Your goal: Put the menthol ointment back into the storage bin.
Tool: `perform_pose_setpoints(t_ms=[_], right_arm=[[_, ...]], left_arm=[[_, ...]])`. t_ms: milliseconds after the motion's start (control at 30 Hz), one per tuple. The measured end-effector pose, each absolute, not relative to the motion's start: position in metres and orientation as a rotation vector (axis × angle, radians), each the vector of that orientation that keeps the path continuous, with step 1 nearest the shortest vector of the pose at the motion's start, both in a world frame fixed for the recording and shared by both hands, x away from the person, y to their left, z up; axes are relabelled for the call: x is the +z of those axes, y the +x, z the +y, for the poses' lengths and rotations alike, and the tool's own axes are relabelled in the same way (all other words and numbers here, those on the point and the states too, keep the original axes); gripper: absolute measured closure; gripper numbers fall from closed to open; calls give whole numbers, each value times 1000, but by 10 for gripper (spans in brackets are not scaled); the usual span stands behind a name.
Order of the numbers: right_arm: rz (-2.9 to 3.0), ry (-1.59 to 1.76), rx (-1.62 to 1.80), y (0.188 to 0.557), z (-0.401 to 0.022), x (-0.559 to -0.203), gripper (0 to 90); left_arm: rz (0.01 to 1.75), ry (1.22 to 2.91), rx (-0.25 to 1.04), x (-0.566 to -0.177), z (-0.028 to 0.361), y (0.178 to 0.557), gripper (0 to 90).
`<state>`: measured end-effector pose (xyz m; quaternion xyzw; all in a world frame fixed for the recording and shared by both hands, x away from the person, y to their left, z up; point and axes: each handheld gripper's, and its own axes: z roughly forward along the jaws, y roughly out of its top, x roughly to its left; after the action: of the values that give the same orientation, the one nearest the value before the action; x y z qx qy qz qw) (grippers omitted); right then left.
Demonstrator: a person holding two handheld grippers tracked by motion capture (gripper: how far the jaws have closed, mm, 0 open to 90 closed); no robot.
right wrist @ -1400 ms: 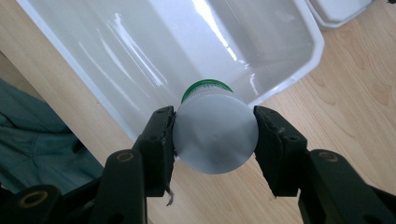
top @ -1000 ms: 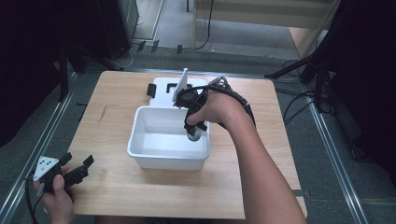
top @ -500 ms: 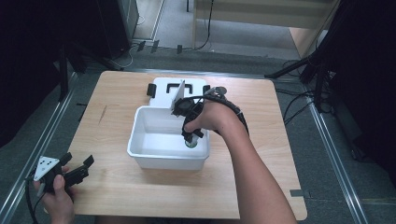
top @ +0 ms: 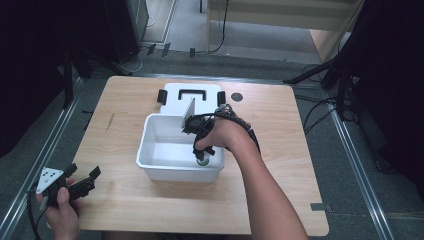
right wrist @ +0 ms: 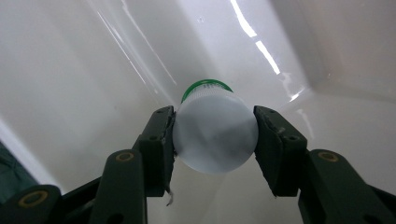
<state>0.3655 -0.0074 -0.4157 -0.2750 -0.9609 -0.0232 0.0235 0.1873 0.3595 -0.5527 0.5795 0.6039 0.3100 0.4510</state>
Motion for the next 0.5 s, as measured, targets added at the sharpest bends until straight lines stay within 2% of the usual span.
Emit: perform_pose_setpoints(t_ms=[500], right_arm=[[-2967,-831,-48,363,-1,-442,519]], left_arm=[[1493,1431,765,-553,360,187,144]])
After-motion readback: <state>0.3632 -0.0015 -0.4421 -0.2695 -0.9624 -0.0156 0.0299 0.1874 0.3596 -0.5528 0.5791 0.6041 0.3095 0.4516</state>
